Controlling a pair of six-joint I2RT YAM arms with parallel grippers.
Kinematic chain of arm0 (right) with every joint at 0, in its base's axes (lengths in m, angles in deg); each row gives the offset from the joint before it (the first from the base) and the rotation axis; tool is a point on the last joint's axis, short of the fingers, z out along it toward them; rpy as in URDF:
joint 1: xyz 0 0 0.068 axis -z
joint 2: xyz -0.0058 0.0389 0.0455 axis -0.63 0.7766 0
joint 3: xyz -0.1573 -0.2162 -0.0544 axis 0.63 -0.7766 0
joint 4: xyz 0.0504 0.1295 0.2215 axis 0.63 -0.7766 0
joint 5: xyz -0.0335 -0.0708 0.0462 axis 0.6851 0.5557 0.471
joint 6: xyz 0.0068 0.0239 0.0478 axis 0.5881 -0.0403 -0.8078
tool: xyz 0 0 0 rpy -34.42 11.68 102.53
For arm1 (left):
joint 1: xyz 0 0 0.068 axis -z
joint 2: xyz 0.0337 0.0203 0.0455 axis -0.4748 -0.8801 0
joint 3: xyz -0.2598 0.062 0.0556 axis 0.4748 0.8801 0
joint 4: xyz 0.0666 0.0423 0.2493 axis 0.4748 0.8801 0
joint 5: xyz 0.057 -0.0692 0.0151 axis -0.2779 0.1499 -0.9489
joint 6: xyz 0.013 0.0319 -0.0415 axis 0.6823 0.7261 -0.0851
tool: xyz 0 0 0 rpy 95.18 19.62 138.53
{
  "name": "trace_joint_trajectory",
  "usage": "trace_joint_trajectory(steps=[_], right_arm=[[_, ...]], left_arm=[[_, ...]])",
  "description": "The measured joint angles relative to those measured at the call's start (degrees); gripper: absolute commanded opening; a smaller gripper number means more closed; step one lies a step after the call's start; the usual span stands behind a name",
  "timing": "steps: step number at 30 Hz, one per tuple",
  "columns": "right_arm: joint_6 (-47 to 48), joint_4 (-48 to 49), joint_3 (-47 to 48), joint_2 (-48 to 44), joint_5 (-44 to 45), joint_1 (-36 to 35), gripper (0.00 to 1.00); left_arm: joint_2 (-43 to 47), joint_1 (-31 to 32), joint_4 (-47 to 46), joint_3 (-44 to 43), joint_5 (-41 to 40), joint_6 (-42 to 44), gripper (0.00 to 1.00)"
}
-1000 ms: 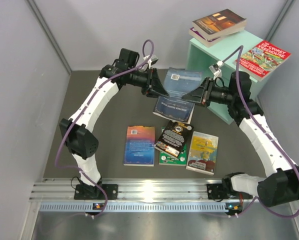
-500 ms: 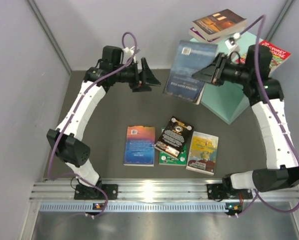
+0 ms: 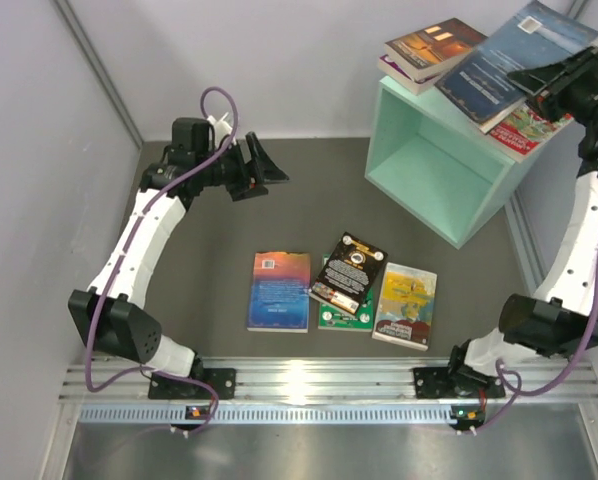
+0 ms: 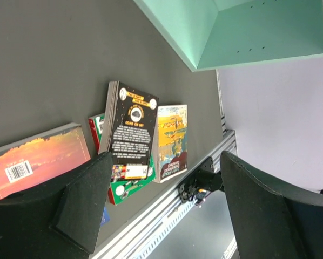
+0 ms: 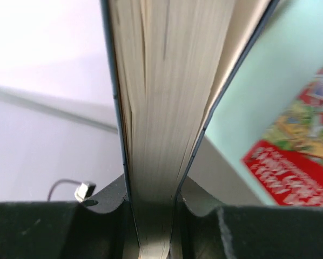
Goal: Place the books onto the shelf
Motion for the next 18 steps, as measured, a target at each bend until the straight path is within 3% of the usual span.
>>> trace_joint_trajectory(steps=[11, 18], right_arm=[[-11.1, -2.1, 6.5, 14.6, -10.1, 14.2, 0.0], [-9.5, -6.3, 8.1, 16.8, -16.8, 16.9, 0.0]], left_arm=[[2.2, -0.1, -3.3, 8.4, 0.3, 0.0, 0.83], [3.0, -0.3, -5.3, 10.6, 0.7, 0.0, 0.82]])
